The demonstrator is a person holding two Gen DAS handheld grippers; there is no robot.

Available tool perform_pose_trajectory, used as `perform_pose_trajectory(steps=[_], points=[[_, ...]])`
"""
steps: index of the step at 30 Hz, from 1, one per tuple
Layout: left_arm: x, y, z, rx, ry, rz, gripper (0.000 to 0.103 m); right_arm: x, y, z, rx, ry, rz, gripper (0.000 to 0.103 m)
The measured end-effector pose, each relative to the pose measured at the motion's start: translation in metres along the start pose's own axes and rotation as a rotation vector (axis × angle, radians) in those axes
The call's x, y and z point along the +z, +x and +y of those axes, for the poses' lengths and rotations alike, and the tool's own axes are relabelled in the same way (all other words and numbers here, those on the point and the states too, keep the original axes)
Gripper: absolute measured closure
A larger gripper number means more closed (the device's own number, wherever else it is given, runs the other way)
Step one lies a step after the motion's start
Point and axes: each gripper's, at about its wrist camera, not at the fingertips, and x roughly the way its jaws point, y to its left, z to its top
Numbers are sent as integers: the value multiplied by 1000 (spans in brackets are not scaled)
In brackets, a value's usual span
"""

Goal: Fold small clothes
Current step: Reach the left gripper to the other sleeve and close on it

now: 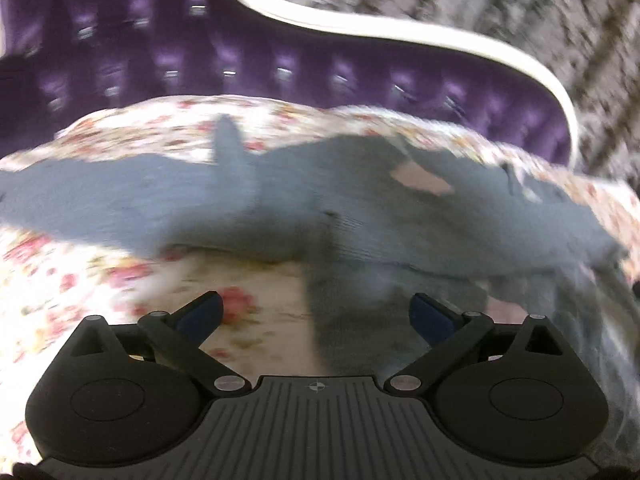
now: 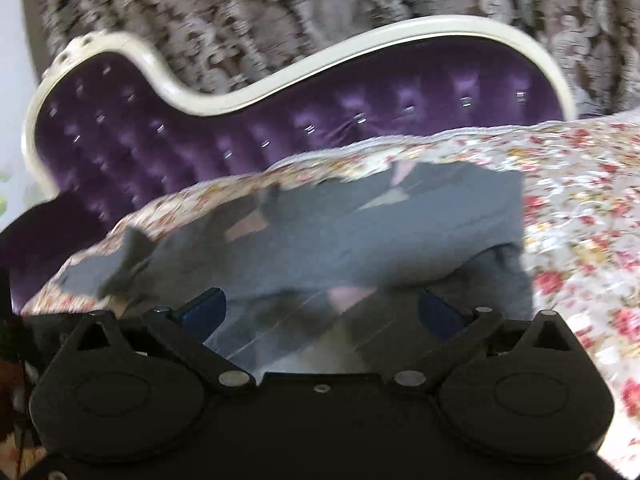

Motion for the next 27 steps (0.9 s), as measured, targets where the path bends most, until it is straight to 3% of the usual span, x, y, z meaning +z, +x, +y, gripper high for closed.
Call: perform_pose_trajectory(steps=[7, 13, 14, 15, 19, 24, 27], points=[[36, -24, 69, 190, -93, -59, 2, -8, -6, 10, 81, 1, 23, 0], [64, -24, 145, 289, -268, -91, 3, -9, -10, 23, 105, -39, 10, 0], [66, -22, 155, 305, -294, -92, 4, -8, -10, 24, 109, -45, 10, 0], [68, -18, 167, 319, -318, -88, 14, -8, -10, 26, 113, -53, 9, 0], [67, -6, 203, 363, -388, -58, 16, -10, -10, 33, 138, -84, 8, 0], [65, 9, 238, 339, -475, -33, 16, -10, -10, 41, 193, -90, -2, 0], [69, 18, 243, 334, -457, -64, 16, -10, -11, 46, 222, -100, -17, 0]])
